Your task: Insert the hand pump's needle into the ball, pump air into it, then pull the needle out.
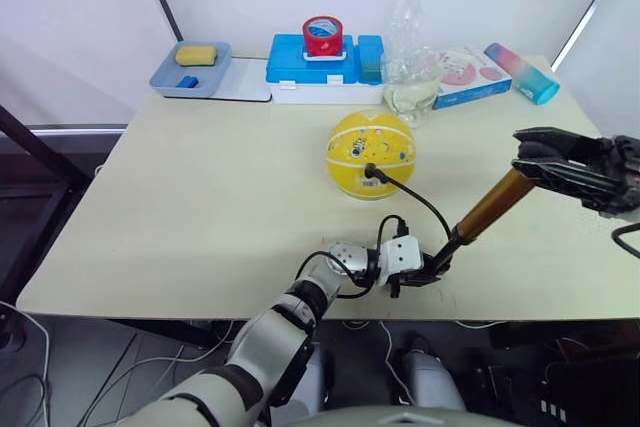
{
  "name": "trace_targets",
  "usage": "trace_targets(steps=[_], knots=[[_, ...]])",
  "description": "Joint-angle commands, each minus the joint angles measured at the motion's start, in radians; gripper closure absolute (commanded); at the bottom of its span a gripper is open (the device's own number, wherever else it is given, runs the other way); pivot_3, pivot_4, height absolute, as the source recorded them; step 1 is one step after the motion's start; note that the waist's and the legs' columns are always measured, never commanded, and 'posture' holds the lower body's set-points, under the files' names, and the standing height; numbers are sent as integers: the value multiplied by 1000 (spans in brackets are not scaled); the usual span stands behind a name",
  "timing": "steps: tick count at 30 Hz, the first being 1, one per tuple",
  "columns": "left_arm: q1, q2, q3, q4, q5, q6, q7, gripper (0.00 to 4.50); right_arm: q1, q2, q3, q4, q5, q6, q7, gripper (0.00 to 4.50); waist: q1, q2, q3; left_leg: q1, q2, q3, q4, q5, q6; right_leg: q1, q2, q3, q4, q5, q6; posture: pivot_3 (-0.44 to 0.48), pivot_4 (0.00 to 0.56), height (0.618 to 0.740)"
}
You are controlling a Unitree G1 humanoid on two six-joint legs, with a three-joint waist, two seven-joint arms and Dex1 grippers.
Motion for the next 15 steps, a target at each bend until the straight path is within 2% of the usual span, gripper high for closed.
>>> trace_targets(steps=[1,5,9,15], knots=[[28,20,-33,51,50,28,-13,3346,20,20,-1,-38,-46,-34,-7,2449,1,0,0,0,0,0,0,0,0,0,0,0,0,0,0,0,150,739],[29,18,-32,51,49,30,-14,3346,82,76,139,-67,-195,-92,-16,2449,0,-1,-1,1,0,0,0,0,0,1,1,0,0,0,0,0,150,739],[30,19,-30,49,47,34,-12,3346,128,155,283,-26,-375,-204,-16,2449,0,-2,-2,4,1,0,0,0,0,3,1,0,1,0,1,0,150,739],[31,21,-28,47,43,37,-18,3346,178,198,354,30,-511,-326,9,2449,0,-3,-3,5,1,0,0,0,0,3,1,0,1,0,0,0,150,739]])
